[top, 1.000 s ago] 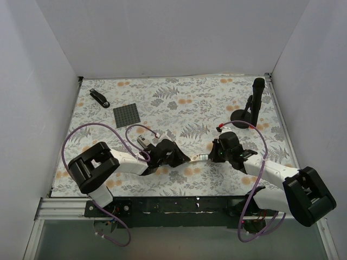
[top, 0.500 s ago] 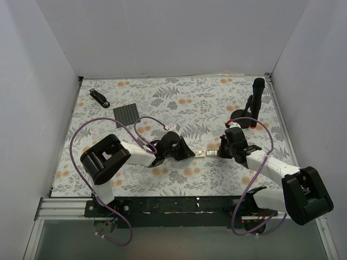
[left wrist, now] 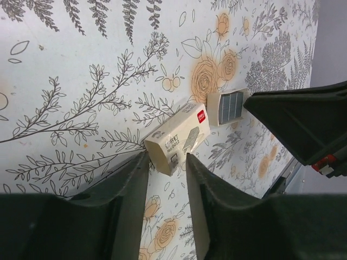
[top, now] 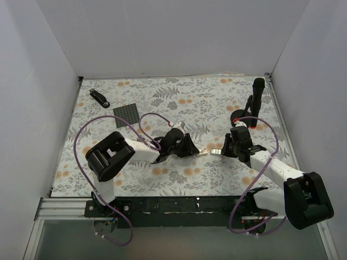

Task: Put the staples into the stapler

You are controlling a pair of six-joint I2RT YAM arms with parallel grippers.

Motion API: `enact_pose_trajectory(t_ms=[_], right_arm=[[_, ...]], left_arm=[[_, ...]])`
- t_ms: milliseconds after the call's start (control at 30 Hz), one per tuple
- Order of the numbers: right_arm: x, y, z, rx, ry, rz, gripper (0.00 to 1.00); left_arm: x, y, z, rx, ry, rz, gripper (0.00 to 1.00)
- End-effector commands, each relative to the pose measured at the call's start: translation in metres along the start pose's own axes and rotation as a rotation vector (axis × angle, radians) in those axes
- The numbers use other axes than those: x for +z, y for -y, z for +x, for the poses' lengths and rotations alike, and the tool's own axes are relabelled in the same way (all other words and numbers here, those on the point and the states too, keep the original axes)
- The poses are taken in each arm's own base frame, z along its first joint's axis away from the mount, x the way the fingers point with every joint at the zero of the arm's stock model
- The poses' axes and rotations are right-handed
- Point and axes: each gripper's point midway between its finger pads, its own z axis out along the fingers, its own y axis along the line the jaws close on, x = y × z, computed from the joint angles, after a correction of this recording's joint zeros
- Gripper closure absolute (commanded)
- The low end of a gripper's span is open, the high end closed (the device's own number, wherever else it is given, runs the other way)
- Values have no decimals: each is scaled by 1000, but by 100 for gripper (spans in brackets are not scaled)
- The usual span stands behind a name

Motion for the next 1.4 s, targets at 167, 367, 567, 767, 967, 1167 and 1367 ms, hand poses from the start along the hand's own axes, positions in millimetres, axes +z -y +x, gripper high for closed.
enact_pose_trajectory(t_ms=[167, 367, 567, 767, 967, 1167, 1367], right_arm=[[-26, -13, -33, -41, 109, -58, 56], [-46, -42, -43, -144, 157, -233, 33], [-64, -77, -43, -252, 242, -437, 25], [-83, -102, -45, -391, 357, -578, 23], [-93, -121, -32, -490, 366, -668, 23], [-93, -134, -16, -554, 340, -707, 23], [-94, -144, -5, -583, 320, -760, 23]], left_arm=[[-24, 36, -52, 80, 143, 30, 41], [-70, 49, -97, 184, 269, 9, 12], [-129, 34, -125, 514, 312, -122, 2], [-179, 10, -115, 1041, 192, -207, 2], [-207, -13, -84, 1401, 98, -125, 2], [-201, -68, -63, 1514, -115, -177, 2], [-184, -89, -68, 1506, -233, -185, 2]])
